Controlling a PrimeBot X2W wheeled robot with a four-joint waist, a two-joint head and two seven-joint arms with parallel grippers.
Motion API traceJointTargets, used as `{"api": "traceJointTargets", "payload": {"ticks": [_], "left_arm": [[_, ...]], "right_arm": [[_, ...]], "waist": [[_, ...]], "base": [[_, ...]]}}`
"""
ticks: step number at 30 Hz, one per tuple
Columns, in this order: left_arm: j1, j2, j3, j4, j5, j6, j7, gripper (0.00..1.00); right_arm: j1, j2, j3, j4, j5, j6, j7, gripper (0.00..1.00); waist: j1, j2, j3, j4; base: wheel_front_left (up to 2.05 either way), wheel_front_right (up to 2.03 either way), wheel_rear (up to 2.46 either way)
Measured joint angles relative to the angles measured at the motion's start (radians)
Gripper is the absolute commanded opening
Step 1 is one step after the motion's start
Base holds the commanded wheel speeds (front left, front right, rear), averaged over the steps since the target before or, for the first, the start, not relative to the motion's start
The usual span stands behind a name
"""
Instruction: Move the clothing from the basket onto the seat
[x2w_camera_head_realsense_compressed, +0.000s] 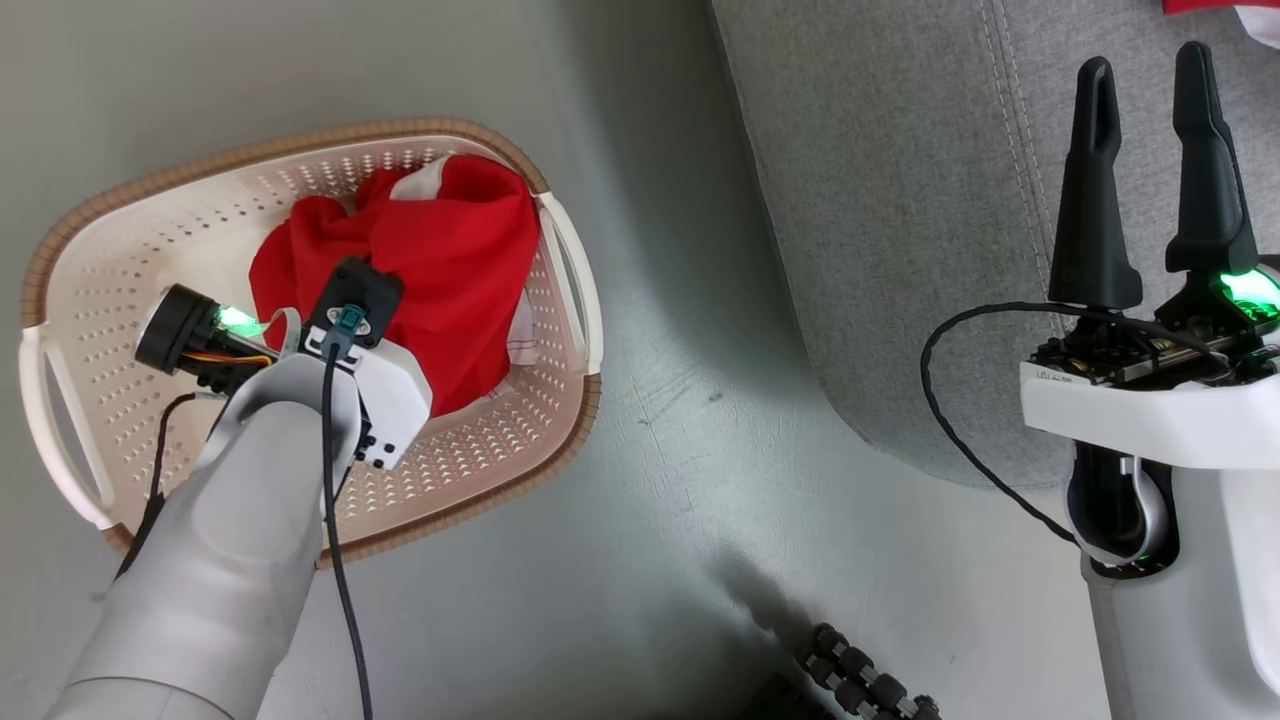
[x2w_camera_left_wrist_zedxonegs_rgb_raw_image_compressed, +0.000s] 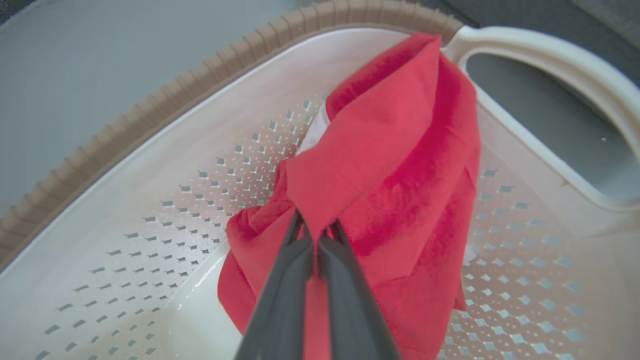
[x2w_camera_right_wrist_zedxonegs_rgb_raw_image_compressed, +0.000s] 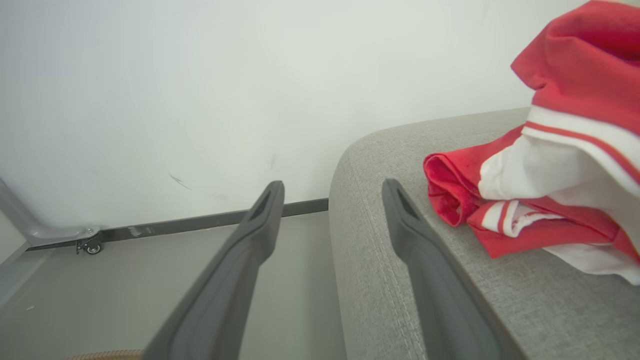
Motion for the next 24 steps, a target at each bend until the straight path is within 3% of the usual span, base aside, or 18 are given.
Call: {"api": "traceJointTargets", "payload": {"ticks": [24], "left_arm": [[0.082,-0.014,0.004,-0.197,-0.021,0.005,-0.026,0.00]], "right_arm": [[0.001,0.000,-0.010,0.054,-0.031,0.000,0.000,1.00]], "waist": [[-0.0001,0.0000,-0.134,0.059]], "base": [[0.00,0.00,0.00]]}}
